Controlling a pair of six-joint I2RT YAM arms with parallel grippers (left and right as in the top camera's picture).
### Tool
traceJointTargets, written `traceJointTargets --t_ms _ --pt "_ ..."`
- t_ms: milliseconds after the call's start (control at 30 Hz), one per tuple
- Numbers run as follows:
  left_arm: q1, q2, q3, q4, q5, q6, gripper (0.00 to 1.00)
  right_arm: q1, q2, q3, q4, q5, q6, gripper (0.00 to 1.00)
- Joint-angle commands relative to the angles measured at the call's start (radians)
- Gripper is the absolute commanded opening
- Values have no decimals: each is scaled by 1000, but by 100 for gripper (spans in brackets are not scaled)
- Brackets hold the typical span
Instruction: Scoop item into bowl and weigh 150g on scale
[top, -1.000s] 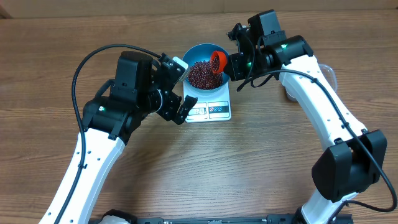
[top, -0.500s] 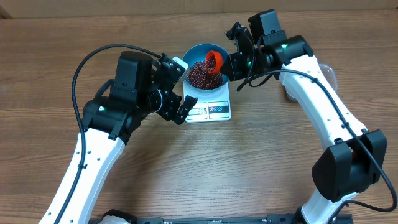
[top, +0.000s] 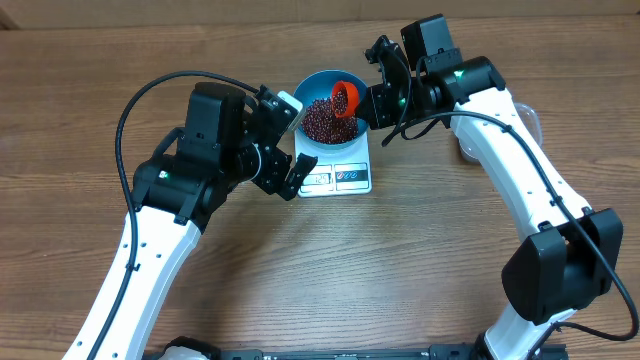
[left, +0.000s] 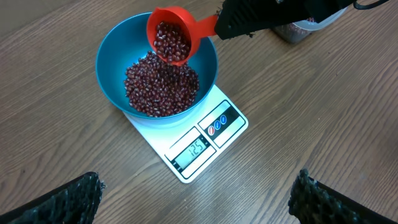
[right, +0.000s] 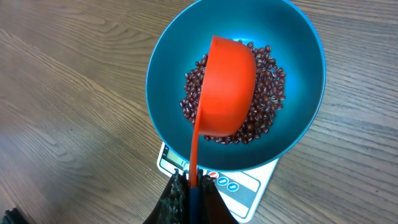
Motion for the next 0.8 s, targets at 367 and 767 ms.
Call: traceJointTargets --t_ms 367,767 --pt "0 -12 13 0 14 22 100 -6 -27 27 24 -10 -1 4" --pt "-1 -12 13 0 14 22 100 -5 -27 27 14 10 -71 4"
